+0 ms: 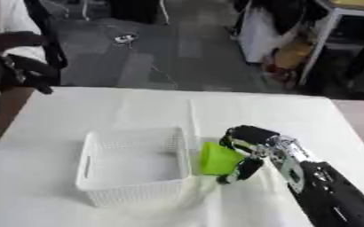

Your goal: Pick up objects on the table and place them in the box.

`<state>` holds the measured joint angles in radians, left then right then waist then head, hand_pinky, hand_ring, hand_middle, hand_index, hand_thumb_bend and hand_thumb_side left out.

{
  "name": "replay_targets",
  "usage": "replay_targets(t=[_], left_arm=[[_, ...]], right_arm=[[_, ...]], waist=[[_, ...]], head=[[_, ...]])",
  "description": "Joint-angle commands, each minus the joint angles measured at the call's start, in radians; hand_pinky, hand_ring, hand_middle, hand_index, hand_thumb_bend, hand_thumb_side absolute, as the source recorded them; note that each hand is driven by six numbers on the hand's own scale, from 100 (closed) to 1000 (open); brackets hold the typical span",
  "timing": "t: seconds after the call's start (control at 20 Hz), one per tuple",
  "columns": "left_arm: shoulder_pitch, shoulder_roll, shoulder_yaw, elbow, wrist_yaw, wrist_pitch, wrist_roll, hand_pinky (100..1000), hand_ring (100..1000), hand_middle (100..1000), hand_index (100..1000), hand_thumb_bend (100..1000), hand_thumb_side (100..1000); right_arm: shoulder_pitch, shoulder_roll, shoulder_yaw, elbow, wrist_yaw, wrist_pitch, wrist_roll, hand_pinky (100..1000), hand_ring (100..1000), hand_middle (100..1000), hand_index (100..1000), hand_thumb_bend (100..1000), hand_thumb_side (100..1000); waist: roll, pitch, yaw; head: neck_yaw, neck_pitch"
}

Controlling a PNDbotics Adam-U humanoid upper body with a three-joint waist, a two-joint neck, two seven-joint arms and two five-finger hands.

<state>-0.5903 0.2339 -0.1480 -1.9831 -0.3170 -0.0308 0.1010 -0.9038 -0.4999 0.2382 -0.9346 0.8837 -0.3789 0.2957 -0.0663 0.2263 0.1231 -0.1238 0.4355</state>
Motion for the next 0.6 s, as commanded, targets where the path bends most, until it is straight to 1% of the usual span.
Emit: replay_targets(t=[0.05,0.1,0.15,0.2,0.25,0.3,0.35,0.4,0.6], left_arm=[[-0.016,0.000,0.000,-0.017,0.005,-0.002,-0.002,474,581,761,840,245,982],[-0.016,0.000,0.000,-0.017,0.005,-0.002,-0.002,474,581,761,840,245,981],[-0.016,0.001,0.000,-0.017,0.005,-0.002,-0.002,474,581,761,840,245,981],[-0.016,0.001,0.001,-0.017,0.005,-0.002,-0.002,474,581,762,840,245,981],[-0.015,0.001,0.001,-0.017,0.005,-0.002,-0.002,474,581,762,840,245,981],[-0.015,0.002,0.001,-0.017,0.004,-0.002,-0.002,474,581,761,840,245,981],[-0.014,0.003,0.002,-0.017,0.004,-0.001,-0.001,474,581,761,840,245,981],[-0.013,0.004,0.002,-0.017,0.004,-0.001,-0.001,474,581,761,840,245,981],[-0.007,0.010,0.004,-0.017,0.002,0.001,0.000,474,581,762,840,244,981]], right_arm=[[-0.012,-0.019,0.000,-0.016,0.003,-0.019,-0.094,100,100,100,367,100,577],[-0.012,-0.020,0.001,-0.014,0.001,-0.028,-0.115,100,100,100,318,100,758],[-0.011,-0.022,0.001,-0.013,-0.001,-0.037,-0.133,100,100,100,318,100,758],[-0.010,-0.024,0.002,-0.011,0.000,-0.044,-0.147,100,100,100,291,100,813],[-0.008,-0.026,0.003,-0.009,0.002,-0.051,-0.156,100,100,100,293,100,813],[-0.006,-0.027,0.004,-0.007,0.005,-0.058,-0.161,100,100,100,271,100,827],[-0.005,-0.029,0.004,-0.006,0.006,-0.065,-0.162,100,100,100,275,100,822],[-0.004,-0.031,0.003,-0.006,0.006,-0.072,-0.160,100,100,100,257,100,847],[-0.008,-0.046,0.003,-0.011,-0.007,-0.099,-0.132,100,100,100,240,100,857]], waist=[[0.003,-0.016,0.000],[0.003,-0.016,0.000],[0.003,-0.016,-0.001],[0.003,-0.016,-0.001],[0.003,-0.016,-0.002],[0.003,-0.016,-0.002],[0.003,-0.017,-0.004],[0.003,-0.017,-0.005],[0.002,-0.021,-0.013]], head=[[0.003,-0.014],[0.003,-0.014],[0.004,-0.014],[0.004,-0.013],[0.005,-0.012],[0.005,-0.011],[0.005,-0.011],[0.006,-0.010],[0.009,-0.006]])
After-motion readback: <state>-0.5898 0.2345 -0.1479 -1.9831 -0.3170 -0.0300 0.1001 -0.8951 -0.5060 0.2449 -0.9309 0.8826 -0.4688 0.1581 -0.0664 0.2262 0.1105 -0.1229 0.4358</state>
